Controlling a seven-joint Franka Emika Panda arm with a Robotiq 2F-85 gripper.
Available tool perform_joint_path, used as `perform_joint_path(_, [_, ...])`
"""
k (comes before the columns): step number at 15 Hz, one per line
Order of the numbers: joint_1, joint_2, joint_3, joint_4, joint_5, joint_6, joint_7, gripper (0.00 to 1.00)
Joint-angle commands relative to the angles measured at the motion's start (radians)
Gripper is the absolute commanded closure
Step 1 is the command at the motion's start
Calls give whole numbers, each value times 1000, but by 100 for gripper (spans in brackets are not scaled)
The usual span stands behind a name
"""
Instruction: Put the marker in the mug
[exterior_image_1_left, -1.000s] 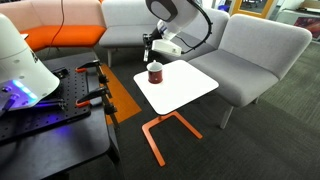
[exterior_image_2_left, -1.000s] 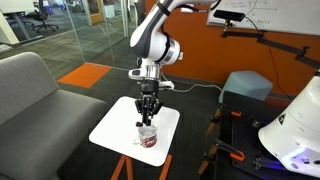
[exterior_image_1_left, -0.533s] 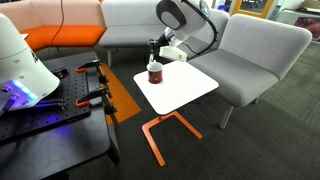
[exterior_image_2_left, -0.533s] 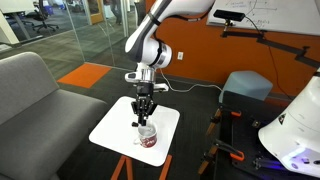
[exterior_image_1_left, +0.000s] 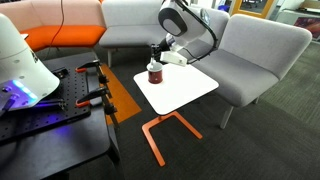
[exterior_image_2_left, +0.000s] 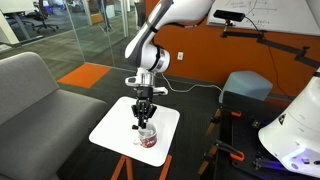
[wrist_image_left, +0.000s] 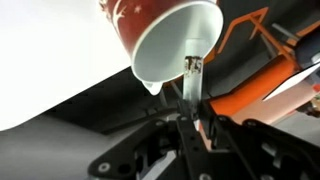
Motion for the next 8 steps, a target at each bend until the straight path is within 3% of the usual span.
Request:
perform_joint_path(1, [14, 23, -20, 18, 25, -5, 8, 96])
perform_joint_path(4, [-1, 46, -19, 27, 41, -5, -10, 96])
perform_joint_path(6, [-6, 56, -23, 33, 49, -4, -2, 56])
perform_joint_path(8, [-8, 45, -26, 26, 49, -6, -4, 43])
